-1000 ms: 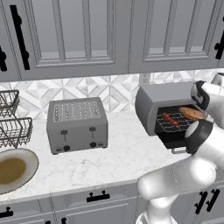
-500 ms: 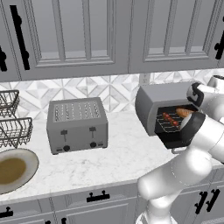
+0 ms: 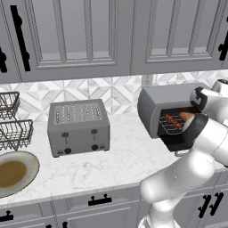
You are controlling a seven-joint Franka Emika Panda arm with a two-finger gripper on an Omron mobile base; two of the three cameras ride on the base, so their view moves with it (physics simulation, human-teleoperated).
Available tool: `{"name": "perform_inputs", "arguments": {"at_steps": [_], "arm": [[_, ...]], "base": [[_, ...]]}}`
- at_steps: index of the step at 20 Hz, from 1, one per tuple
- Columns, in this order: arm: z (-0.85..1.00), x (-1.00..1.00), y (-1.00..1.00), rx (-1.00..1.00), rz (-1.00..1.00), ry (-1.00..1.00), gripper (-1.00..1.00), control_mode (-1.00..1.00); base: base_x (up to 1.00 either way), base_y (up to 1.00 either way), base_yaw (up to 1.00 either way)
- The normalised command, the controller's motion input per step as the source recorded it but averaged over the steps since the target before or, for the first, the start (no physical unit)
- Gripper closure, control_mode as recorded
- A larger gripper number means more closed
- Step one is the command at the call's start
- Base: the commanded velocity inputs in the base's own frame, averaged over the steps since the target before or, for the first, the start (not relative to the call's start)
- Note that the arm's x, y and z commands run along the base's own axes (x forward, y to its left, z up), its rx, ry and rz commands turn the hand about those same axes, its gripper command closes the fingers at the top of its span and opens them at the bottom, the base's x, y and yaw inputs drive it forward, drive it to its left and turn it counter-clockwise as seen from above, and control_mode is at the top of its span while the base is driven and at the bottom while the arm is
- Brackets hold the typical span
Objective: Pick up the kebab skewer and baguette bread, and place them inside the toaster oven. Close the toaster oven door and start by setting the timer.
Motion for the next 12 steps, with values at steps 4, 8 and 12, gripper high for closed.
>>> {"name": "perform_inputs", "arguments": {"at_steps": [4,8,12], "arm": [[-0.2,0.29,0.0,0.0,0.03,0.0,1.0,-1.0],[-0.29,0.31,0.0,0.0,0.03,0.0,1.0,-1.0],[-0.16,0.35,0.0,0.0,0.04,0.0,1.0,-1.0]], "base": [[0.0,0.0,0.0],[0.0,0.0,0.0],[0.0,0.0,0.0]]}}
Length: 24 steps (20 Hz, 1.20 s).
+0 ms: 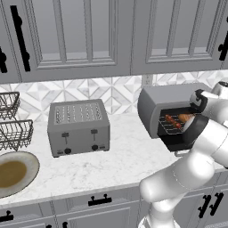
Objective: Pick up the kebab skewer and baguette bread, and place them inside the toaster oven. Close the toaster oven door and start by setting the timer.
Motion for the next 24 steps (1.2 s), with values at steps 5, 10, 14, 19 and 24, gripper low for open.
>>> {"name": "perform_inputs", "arguments": {"at_steps": [5,10,14,19,24], "arm": [[-0.06,0.2,0.0,0.0,0.03,0.0,-1.0,-1.0],[0.0,0.01,-0.02,0.0,0.01,0.0,-1.0,-1.0],[0.01,0.0,0.0,0.01,-0.02,0.0,-1.0,-1.0],[0.15,-0.04,0.0,0.02,-0.04,0.0,-1.0,-1.0],[0.38,-0.37,0.0,0.0,-0.04,-0.05,-1.0,-1.0]], "base": [[0.0,0.0,0.0],[0.0,0.0,0.0],[0.0,0.0,0.0],[0.0,0.0,0.0],[0.0,0.0,0.0]]}}
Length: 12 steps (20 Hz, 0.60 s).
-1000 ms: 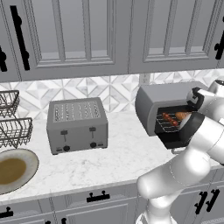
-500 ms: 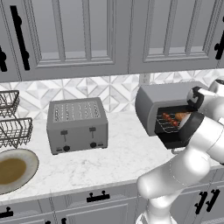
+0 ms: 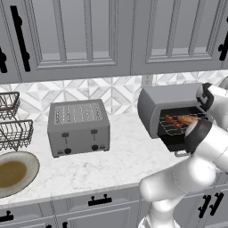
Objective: Pick up the kebab skewer and baguette bread, and place them inside the toaster oven. Close the toaster oven door and start by setting the timer.
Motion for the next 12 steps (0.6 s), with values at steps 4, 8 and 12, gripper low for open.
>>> {"name": "perform_inputs", "arguments": {"at_steps": [4,8,12], "arm": [[0.25,-0.6,0.0,0.0,-0.05,-0.03,-1.0,-1.0],[0.13,-0.72,0.01,0.02,-0.16,0.0,-1.0,-1.0],[0.13,-0.6,0.05,0.01,-0.21,0.0,-1.0,-1.0]], "base": [[0.0,0.0,0.0],[0.0,0.0,0.0],[0.0,0.0,0.0]]}}
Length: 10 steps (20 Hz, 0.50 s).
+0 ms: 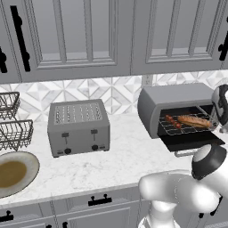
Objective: Pick up the kebab skewer and baguette bread, and place them inside the toaster oven. Close the toaster oven door and start by setting the timer.
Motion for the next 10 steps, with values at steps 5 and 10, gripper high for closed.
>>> {"name": "perform_inputs", "arguments": {"at_steps": [5,10], "arm": [[0.01,-0.48,0.11,0.0,-0.38,0.0,-1.0,-1.0],[-0.05,-0.25,0.29,0.0,-0.43,0.0,-1.0,-1.0]], "base": [[0.0,0.0,0.0],[0.0,0.0,0.0]]}}
